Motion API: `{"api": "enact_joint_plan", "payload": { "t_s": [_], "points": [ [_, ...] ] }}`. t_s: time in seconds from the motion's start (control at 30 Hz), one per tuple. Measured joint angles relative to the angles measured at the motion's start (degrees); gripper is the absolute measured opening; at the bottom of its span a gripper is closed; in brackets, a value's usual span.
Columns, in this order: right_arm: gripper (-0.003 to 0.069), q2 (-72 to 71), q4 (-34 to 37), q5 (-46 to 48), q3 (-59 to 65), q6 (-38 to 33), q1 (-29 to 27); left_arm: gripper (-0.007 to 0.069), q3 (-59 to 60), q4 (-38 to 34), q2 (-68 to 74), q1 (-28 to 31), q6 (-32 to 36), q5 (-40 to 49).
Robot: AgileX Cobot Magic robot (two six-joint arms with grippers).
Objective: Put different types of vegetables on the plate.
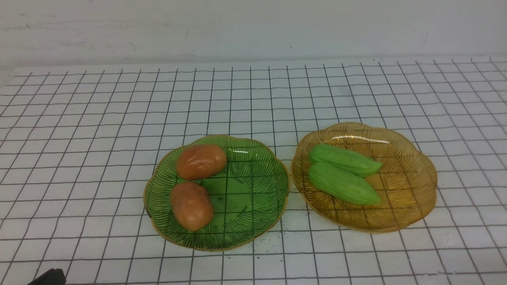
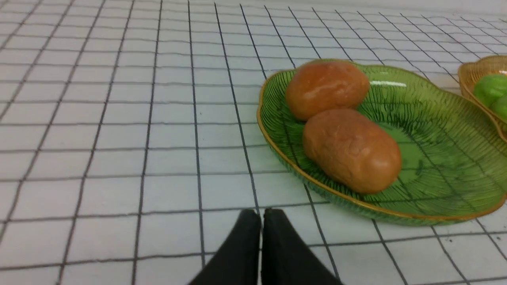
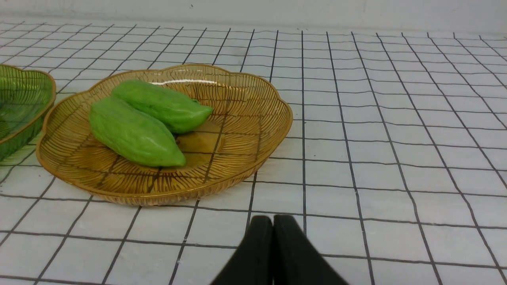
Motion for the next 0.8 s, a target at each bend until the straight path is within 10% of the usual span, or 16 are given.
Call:
{"api": "enact_joint_plan", "payload": {
  "t_s": [0.3,0.8],
  "points": [
    [-0.0015,0.0,0.0,0.0,0.0,0.0,0.0,-0.0007,0.0,29.2,-7.4,0.0,-24.1,4.4],
    [-0.0015,0.0,0.1,0.0,0.0,0.0,0.0,-0.0007,-0.1,31.4,-8.0,0.0,-29.6,12.3]
  ]
}}
